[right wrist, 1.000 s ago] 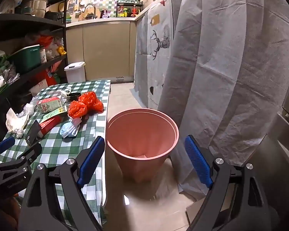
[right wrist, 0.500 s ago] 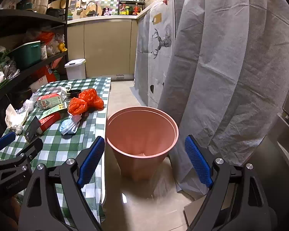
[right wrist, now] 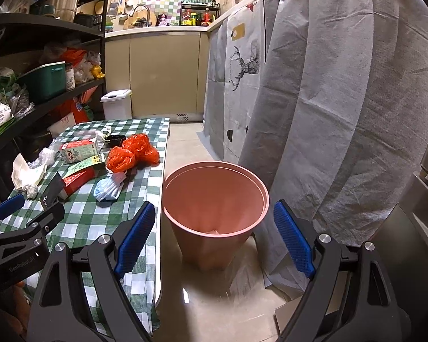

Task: Collect trash

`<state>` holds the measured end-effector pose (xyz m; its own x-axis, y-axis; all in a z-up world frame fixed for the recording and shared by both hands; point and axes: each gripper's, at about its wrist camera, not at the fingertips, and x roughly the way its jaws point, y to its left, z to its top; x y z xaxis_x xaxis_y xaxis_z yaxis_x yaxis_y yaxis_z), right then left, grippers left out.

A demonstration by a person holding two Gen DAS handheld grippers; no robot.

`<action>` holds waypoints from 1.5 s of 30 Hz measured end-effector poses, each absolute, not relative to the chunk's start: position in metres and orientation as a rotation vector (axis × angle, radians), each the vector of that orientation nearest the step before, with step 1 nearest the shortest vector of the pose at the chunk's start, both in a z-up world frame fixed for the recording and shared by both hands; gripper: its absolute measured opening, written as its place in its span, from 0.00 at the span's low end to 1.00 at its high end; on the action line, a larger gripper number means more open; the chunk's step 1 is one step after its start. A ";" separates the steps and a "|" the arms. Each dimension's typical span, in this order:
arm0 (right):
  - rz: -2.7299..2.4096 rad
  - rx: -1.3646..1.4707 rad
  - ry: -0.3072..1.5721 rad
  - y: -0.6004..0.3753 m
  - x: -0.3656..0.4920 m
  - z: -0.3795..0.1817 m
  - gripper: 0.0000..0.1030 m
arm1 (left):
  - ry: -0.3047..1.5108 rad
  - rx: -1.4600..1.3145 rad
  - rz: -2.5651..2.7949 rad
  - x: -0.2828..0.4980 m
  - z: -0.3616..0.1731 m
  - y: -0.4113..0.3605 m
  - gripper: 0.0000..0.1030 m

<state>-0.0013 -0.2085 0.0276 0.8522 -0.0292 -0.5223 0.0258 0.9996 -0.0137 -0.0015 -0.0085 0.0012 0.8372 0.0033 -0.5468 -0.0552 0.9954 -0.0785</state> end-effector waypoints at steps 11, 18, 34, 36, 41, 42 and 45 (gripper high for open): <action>-0.019 0.001 0.548 -0.208 -0.002 0.028 0.81 | 0.570 -0.098 0.018 -0.003 0.003 -0.009 0.90; -0.020 0.002 0.549 -0.208 -0.003 0.029 0.81 | 0.573 -0.092 0.012 -0.003 0.004 -0.010 0.90; -0.020 0.001 0.548 -0.209 -0.003 0.029 0.81 | 0.572 -0.088 0.012 -0.004 0.003 -0.013 0.90; -0.019 0.002 0.549 -0.208 -0.003 0.029 0.81 | 0.572 -0.085 0.011 -0.004 0.004 -0.013 0.90; -0.021 0.002 0.548 -0.208 -0.003 0.029 0.81 | 0.569 -0.082 0.010 -0.004 0.003 -0.013 0.90; -0.019 0.003 0.548 -0.208 -0.003 0.029 0.81 | 0.568 -0.081 0.010 -0.003 0.003 -0.013 0.90; -0.020 0.000 0.548 -0.208 -0.003 0.029 0.81 | 0.570 -0.081 0.008 -0.003 0.003 -0.013 0.90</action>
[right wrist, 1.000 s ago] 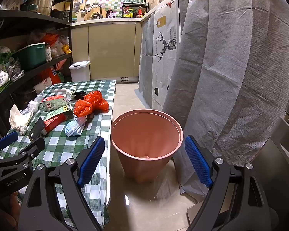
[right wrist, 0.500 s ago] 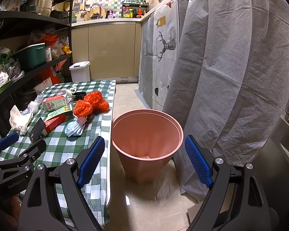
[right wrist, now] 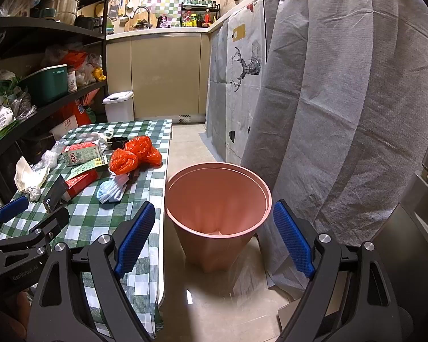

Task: Collect trash

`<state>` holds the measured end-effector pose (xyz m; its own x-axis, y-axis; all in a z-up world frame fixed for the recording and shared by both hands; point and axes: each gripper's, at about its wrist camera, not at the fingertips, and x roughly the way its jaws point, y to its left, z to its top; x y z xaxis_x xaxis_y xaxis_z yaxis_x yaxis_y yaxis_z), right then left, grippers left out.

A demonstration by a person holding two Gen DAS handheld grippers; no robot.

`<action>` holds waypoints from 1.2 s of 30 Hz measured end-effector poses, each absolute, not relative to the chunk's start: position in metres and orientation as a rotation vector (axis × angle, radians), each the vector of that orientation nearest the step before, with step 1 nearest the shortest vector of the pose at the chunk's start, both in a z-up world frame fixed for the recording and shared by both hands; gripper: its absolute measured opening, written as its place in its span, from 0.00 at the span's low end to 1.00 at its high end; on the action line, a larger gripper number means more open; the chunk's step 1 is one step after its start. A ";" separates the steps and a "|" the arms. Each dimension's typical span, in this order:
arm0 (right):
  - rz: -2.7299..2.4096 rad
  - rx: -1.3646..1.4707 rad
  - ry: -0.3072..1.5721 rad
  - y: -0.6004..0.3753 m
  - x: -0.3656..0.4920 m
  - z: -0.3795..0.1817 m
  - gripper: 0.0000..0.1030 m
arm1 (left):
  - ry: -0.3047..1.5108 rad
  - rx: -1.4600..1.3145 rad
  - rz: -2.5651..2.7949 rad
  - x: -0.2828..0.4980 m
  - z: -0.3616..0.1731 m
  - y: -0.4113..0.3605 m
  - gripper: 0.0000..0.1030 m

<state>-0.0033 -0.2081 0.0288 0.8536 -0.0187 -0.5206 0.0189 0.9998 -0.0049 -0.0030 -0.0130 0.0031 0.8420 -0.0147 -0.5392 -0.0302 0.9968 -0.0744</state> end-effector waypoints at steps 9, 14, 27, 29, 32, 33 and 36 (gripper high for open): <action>-0.011 0.000 0.547 -0.207 -0.003 0.032 0.77 | 0.562 -0.074 0.008 -0.003 0.005 -0.015 0.86; 0.000 0.011 0.537 -0.207 -0.004 0.037 0.77 | 0.552 -0.080 -0.004 -0.004 0.009 -0.012 0.79; 0.099 0.039 0.446 -0.186 0.024 0.078 0.35 | 0.563 -0.129 0.066 0.016 0.043 0.047 0.42; 0.143 0.042 0.447 -0.178 0.036 0.085 0.33 | 0.575 -0.140 0.062 0.025 0.048 0.060 0.36; 0.199 0.035 0.442 -0.163 0.055 0.095 0.33 | 0.593 -0.132 0.052 0.042 0.054 0.078 0.25; 0.212 0.026 0.437 -0.157 0.060 0.097 0.33 | 0.594 -0.129 0.057 0.047 0.056 0.084 0.24; 0.250 0.006 0.423 -0.139 0.077 0.103 0.33 | 0.575 -0.101 0.069 0.061 0.063 0.103 0.21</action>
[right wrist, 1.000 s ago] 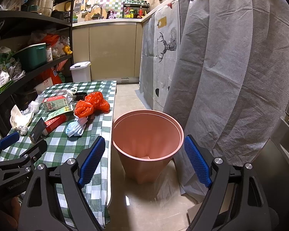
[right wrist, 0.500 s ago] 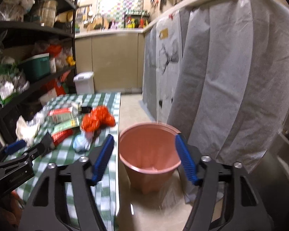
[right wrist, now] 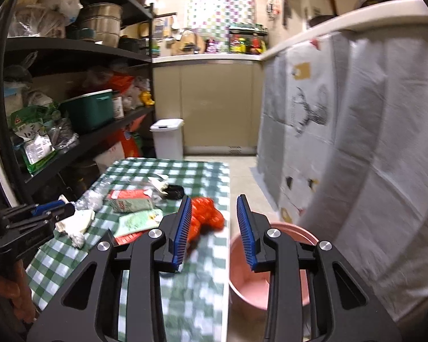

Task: Collect trash
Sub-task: 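Grasp the white paper strip with the left tool while the right tool grasps the orange plastic bag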

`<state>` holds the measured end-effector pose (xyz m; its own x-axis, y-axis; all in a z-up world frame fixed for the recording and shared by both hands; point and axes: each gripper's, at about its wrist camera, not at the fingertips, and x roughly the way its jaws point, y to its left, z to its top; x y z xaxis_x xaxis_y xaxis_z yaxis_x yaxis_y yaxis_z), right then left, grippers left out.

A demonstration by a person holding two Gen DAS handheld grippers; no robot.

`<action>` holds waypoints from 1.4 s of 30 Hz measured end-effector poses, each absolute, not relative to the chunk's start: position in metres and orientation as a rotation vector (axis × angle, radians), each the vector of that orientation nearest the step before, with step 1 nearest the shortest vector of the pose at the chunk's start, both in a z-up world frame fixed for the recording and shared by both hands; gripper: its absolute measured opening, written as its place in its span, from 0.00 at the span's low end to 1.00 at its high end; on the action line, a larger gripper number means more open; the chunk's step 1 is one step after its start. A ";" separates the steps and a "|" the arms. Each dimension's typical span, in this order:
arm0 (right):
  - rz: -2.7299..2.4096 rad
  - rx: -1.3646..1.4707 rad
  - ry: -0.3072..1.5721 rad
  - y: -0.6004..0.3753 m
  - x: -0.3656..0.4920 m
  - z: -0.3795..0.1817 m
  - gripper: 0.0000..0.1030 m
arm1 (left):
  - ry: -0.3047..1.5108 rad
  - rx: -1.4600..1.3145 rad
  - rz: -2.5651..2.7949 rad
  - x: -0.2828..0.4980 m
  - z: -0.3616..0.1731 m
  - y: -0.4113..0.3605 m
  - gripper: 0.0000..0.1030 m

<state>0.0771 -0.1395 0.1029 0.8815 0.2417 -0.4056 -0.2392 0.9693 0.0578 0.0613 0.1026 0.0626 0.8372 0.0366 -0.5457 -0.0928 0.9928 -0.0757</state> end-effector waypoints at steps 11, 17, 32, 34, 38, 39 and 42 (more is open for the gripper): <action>0.358 -0.043 0.458 -0.076 0.135 0.061 0.25 | 0.524 -0.096 0.178 0.077 0.043 0.183 0.20; 0.373 -0.019 0.564 -0.060 0.157 0.014 0.25 | 0.559 -0.137 0.295 0.085 0.014 0.217 0.25; 0.291 -0.030 0.716 -0.037 0.216 -0.035 0.36 | 0.660 -0.159 0.384 0.113 -0.030 0.261 0.50; 0.286 -0.032 0.720 -0.036 0.219 -0.038 0.36 | 0.671 -0.158 0.396 0.116 -0.032 0.265 0.50; 0.275 -0.046 0.717 -0.035 0.222 -0.038 0.36 | 0.697 -0.174 0.397 0.119 -0.039 0.271 0.49; 0.273 -0.047 0.717 -0.034 0.221 -0.038 0.35 | 0.704 -0.176 0.392 0.120 -0.041 0.271 0.46; 0.275 -0.069 0.721 -0.032 0.221 -0.039 0.26 | 0.722 -0.161 0.374 0.123 -0.044 0.269 0.24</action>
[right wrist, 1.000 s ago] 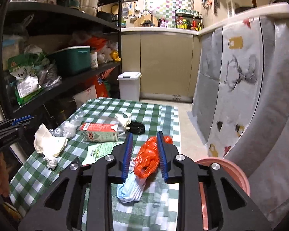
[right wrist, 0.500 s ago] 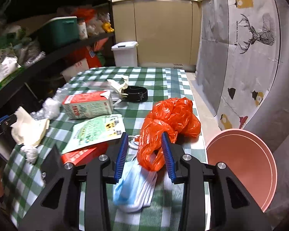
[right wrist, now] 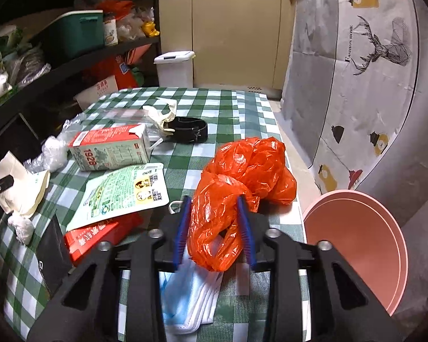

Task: Collect trash
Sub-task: 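Carry the paper strip with the left tool while the right tool carries the orange bag over the pink bin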

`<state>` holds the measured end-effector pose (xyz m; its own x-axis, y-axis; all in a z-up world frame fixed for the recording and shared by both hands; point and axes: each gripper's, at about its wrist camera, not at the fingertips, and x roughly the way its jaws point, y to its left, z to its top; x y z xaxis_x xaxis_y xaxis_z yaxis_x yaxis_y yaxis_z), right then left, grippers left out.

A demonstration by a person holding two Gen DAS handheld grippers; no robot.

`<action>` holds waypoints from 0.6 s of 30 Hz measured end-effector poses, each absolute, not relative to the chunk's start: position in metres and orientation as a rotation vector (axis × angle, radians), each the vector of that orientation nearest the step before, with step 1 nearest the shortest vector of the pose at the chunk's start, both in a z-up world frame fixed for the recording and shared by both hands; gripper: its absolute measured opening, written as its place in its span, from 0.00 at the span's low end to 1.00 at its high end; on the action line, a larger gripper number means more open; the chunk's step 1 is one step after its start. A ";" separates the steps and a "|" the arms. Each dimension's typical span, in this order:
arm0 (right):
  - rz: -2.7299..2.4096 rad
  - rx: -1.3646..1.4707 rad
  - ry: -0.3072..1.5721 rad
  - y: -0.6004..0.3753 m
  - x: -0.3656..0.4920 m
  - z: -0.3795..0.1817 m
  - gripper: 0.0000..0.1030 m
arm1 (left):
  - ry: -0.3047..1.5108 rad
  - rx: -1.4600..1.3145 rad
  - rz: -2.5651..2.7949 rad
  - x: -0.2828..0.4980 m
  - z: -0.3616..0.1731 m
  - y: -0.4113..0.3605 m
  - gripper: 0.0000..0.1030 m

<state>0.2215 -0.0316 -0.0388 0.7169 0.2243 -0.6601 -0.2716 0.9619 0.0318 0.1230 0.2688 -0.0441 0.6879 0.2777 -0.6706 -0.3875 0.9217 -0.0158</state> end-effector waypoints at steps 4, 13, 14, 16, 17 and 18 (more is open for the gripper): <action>0.269 -0.092 0.704 -0.032 0.219 -0.036 0.12 | 0.719 -0.140 0.368 0.123 -0.039 0.266 0.07; 0.280 -0.088 0.625 -0.046 0.202 -0.009 0.08 | 0.636 -0.153 0.327 0.114 -0.009 0.254 0.05; 0.281 -0.090 0.614 -0.047 0.199 -0.006 0.08 | 0.625 -0.155 0.321 0.112 -0.005 0.252 0.05; 0.280 -0.089 0.597 -0.050 0.195 0.000 0.08 | 0.602 -0.158 0.302 0.110 0.003 0.246 0.05; 0.279 -0.087 0.589 -0.052 0.191 0.003 0.08 | 0.592 -0.158 0.293 0.108 0.005 0.242 0.05; 0.279 -0.083 0.583 -0.054 0.189 0.005 0.08 | 0.582 -0.155 0.282 0.107 0.009 0.238 0.05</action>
